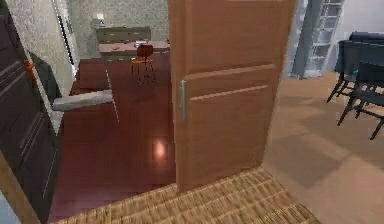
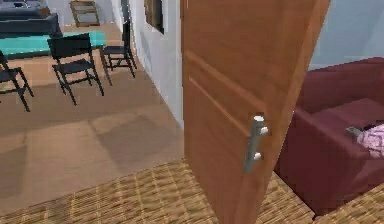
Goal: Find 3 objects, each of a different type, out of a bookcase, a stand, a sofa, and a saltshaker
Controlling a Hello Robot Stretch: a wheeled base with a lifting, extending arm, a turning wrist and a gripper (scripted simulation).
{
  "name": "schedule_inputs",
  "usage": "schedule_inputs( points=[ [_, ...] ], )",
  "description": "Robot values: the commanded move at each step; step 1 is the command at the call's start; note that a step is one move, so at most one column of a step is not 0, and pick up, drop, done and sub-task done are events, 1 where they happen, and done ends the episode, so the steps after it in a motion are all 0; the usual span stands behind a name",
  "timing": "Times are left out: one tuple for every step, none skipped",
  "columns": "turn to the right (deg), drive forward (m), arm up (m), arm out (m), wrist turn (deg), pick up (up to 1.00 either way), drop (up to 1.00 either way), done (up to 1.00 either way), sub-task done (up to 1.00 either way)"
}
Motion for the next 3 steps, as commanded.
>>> schedule_inputs(
  points=[
    [39.0,0.00,0.00,0.00,0.0,0.00,0.00,0.00,0.00],
    [0.0,1.00,0.00,0.00,0.0,0.00,0.00,0.00,0.00],
    [0.0,1.00,0.00,0.00,0.0,0.00,0.00,0.00,0.00]
  ],
)
